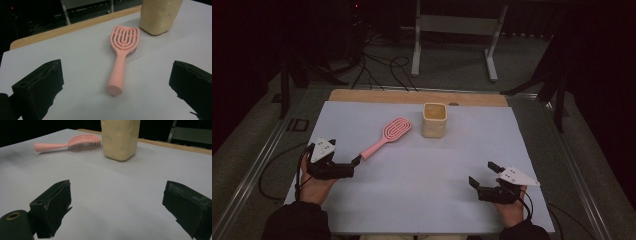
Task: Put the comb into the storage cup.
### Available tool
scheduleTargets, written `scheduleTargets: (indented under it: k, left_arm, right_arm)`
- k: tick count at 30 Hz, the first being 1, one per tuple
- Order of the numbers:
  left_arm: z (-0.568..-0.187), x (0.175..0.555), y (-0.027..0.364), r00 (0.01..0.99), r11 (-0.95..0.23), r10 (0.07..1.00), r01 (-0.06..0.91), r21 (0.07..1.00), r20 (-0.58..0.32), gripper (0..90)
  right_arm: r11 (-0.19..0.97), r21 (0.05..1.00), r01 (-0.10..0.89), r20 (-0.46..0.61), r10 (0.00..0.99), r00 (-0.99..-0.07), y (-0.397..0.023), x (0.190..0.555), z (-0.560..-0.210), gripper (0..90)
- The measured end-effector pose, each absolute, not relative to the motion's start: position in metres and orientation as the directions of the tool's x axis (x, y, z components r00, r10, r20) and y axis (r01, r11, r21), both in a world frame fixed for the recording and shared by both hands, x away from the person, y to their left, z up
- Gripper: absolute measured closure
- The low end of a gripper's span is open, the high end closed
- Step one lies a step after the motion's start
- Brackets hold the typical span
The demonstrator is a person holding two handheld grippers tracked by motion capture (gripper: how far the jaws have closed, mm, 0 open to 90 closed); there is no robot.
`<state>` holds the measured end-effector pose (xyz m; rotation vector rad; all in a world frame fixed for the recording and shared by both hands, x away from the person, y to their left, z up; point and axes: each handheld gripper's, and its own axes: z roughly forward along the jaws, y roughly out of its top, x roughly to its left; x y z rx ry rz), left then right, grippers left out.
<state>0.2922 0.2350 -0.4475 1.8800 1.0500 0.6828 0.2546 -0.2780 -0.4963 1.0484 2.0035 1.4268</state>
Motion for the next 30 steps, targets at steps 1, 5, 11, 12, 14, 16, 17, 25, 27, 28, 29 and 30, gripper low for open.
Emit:
scheduleTargets:
  k: [1, 5, 11, 12, 14, 16, 17, 25, 27, 28, 29, 30]
  left_arm:
    - [-0.447, 0.294, 0.234, 0.497, -0.284, 0.866, 0.402, 0.871, 0.053, 0.2]
    - [-0.445, 0.299, 0.233, 0.503, -0.301, 0.862, 0.41, 0.861, 0.062, 0.2]
    - [-0.443, 0.306, 0.23, 0.51, -0.318, 0.858, 0.418, 0.851, 0.07, 0.2]
    - [-0.443, 0.308, 0.229, 0.509, -0.32, 0.858, 0.421, 0.849, 0.07, 0.2]
    - [-0.442, 0.31, 0.228, 0.512, -0.321, 0.856, 0.424, 0.847, 0.068, 0.2]
    - [-0.441, 0.312, 0.227, 0.515, -0.324, 0.855, 0.427, 0.844, 0.068, 0.2]
    - [-0.441, 0.314, 0.227, 0.515, -0.332, 0.854, 0.429, 0.84, 0.074, 0.2]
    - [-0.442, 0.324, 0.222, 0.516, -0.363, 0.851, 0.448, 0.817, 0.095, 0.2]
    - [-0.443, 0.326, 0.221, 0.517, -0.366, 0.851, 0.455, 0.812, 0.094, 0.2]
    - [-0.443, 0.326, 0.221, 0.517, -0.366, 0.851, 0.455, 0.812, 0.094, 0.2]
    - [-0.443, 0.328, 0.22, 0.518, -0.369, 0.85, 0.459, 0.808, 0.094, 0.2]
    - [-0.444, 0.329, 0.22, 0.519, -0.371, 0.85, 0.461, 0.806, 0.094, 0.2]
  right_arm:
    - [0.17, 0.933, 0.317, 0.058, 0.798, -0.6, -0.278, 0.255, -0.496, 8.2]
    - [0.172, 0.933, 0.317, 0.058, 0.796, -0.603, -0.278, 0.255, -0.496, 8.2]
    - [0.172, 0.933, 0.315, 0.057, 0.796, -0.603, -0.278, 0.255, -0.497, 8.2]
    - [0.171, 0.933, 0.316, 0.058, 0.796, -0.603, -0.278, 0.255, -0.497, 8.1]
    - [0.171, 0.933, 0.316, 0.059, 0.796, -0.603, -0.278, 0.255, -0.496, 8.2]
    - [0.17, 0.933, 0.317, 0.059, 0.796, -0.603, -0.278, 0.255, -0.496, 8.2]
    - [0.17, 0.933, 0.317, 0.06, 0.796, -0.602, -0.278, 0.255, -0.497, 8.2]
    - [0.172, 0.933, 0.315, 0.056, 0.796, -0.603, -0.278, 0.255, -0.497, 8.2]
    - [0.172, 0.933, 0.316, 0.058, 0.795, -0.603, -0.278, 0.255, -0.497, 8.2]
    - [0.172, 0.933, 0.316, 0.058, 0.795, -0.603, -0.278, 0.255, -0.497, 8.2]
    - [0.171, 0.933, 0.317, 0.059, 0.796, -0.602, -0.278, 0.255, -0.496, 8.2]
    - [0.171, 0.933, 0.316, 0.058, 0.796, -0.603, -0.278, 0.255, -0.497, 8.2]
